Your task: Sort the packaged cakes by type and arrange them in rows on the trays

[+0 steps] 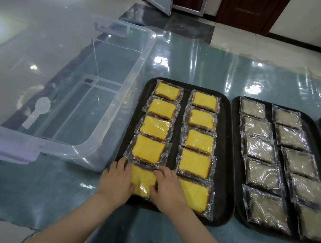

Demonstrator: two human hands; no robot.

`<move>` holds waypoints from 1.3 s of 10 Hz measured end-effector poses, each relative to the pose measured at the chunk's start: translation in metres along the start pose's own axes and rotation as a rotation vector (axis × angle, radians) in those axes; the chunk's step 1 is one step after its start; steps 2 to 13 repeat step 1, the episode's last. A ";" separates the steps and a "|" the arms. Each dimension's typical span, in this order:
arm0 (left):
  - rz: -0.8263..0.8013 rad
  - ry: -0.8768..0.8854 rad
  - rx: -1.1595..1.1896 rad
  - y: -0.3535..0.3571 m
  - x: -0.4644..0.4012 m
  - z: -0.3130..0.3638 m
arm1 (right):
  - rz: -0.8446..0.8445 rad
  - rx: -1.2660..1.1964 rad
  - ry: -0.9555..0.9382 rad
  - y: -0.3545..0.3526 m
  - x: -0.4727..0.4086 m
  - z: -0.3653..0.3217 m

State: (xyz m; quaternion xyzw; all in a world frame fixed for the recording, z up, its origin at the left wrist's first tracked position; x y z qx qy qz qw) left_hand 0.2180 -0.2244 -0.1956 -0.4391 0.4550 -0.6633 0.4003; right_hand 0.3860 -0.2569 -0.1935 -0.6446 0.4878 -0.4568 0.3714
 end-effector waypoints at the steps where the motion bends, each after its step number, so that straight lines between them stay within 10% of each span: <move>1: -0.014 -0.026 -0.006 -0.006 -0.003 0.003 | -0.023 -0.003 -0.026 -0.005 0.007 0.001; 13: -0.014 -0.026 -0.006 -0.006 -0.003 0.003 | -0.023 -0.003 -0.026 -0.005 0.007 0.001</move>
Point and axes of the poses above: each hand's wrist, its own x-axis away from the middle knuckle, its own y-axis out of the palm, z = x × y, the point moved 2 cm from there along -x, towards the middle knuckle, and after that the axes turned 5 degrees about x, right-handed, at the moved point
